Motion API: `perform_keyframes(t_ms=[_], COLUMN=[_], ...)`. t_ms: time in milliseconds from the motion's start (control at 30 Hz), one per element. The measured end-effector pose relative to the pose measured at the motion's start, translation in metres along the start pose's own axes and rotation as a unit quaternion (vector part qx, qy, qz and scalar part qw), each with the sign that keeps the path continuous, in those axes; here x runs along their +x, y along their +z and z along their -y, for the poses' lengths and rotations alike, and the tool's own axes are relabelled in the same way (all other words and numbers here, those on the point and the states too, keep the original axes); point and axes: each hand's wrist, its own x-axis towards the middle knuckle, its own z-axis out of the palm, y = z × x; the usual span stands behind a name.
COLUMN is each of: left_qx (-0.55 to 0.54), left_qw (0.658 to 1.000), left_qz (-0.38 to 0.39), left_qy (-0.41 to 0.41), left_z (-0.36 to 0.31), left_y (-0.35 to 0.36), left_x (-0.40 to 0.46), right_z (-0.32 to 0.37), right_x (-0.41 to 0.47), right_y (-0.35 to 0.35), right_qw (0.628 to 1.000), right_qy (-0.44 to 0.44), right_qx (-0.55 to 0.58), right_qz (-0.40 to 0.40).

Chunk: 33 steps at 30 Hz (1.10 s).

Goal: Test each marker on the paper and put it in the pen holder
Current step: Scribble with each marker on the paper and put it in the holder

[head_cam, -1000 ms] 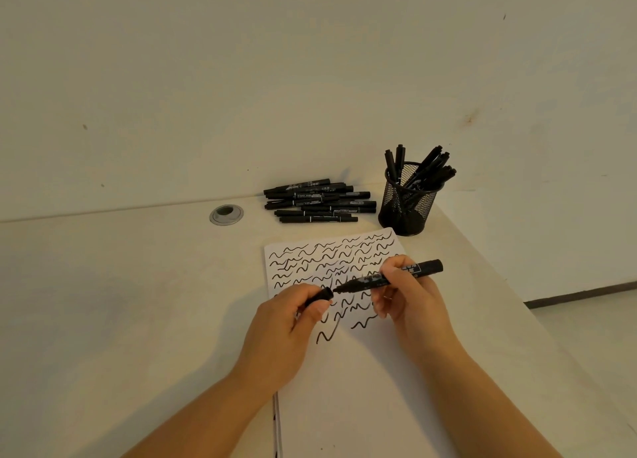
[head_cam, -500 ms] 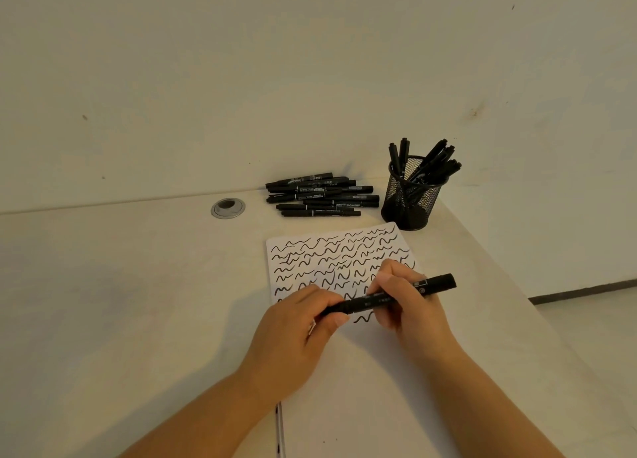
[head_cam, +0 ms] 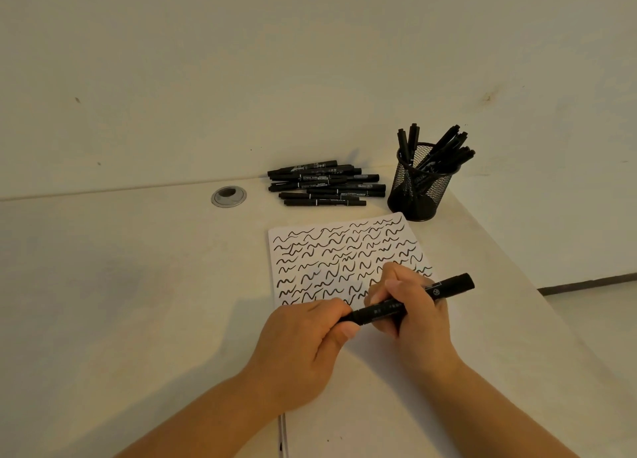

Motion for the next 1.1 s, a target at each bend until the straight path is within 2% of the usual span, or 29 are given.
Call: perform_keyframes(t_ms=[167, 367, 533, 633, 667, 700, 733, 767, 833, 867, 900, 967, 1033, 1100], left_qx=[-0.108, -0.174, -0.118, -0.065, -0.043, -0.017, 0.013, 0.047, 0.104, 0.127, 0.147, 0.174, 0.18, 0.159], left_qw=[0.993, 0.98, 0.99, 0.996, 0.997, 0.997, 0.997, 0.995, 0.991, 0.989, 0.987, 0.984, 0.984, 0.987], left_qz=[0.049, 0.092, 0.068, 0.026, 0.017, 0.011, 0.009, 0.009, 0.007, 0.005, 0.005, 0.006, 0.0, -0.022], left_qy=[-0.014, -0.025, -0.03, -0.052, -0.063, -0.074, -0.081, -0.086, -0.085, -0.074, -0.058, -0.026, -0.011, -0.023], left_z=[0.001, 0.007, 0.009, 0.009, 0.01, 0.012, 0.013, 0.014, 0.013, 0.012, 0.01, 0.006, 0.005, 0.01], left_y=[-0.001, -0.001, -0.005, -0.013, -0.016, -0.02, -0.022, -0.025, -0.03, -0.033, -0.035, -0.037, -0.039, -0.044], left_x=[0.0, -0.001, 0.0, 0.003, 0.005, 0.008, 0.011, 0.015, 0.024, 0.029, 0.035, 0.046, 0.061, 0.079], right_z=[0.002, 0.002, 0.007, 0.015, 0.018, 0.023, 0.029, 0.033, 0.035, 0.037, 0.04, 0.047, 0.055, 0.065], right_x=[-0.003, -0.005, -0.001, 0.007, 0.01, 0.012, 0.014, 0.015, 0.019, 0.022, 0.025, 0.035, 0.048, 0.064], right_y=[0.002, 0.002, -0.003, -0.007, -0.01, -0.013, -0.016, -0.018, -0.022, -0.021, -0.021, -0.021, -0.022, -0.024], right_qw=[1.0, 0.998, 0.996, 0.998, 0.991, 0.973, 0.931, 0.865, 0.717, 0.663, 0.625, 0.591, 0.586, 0.599], right_qy=[-0.022, -0.031, -0.026, -0.019, -0.045, -0.086, -0.139, -0.207, -0.332, -0.365, -0.382, -0.401, -0.408, -0.377], right_qx=[0.007, 0.006, -0.06, -0.062, -0.109, -0.199, -0.326, -0.453, -0.612, -0.651, -0.675, -0.691, -0.69, -0.698], right_qz=[0.018, 0.049, 0.056, -0.022, -0.063, -0.084, -0.083, -0.056, 0.035, 0.068, 0.089, 0.112, 0.12, 0.108])
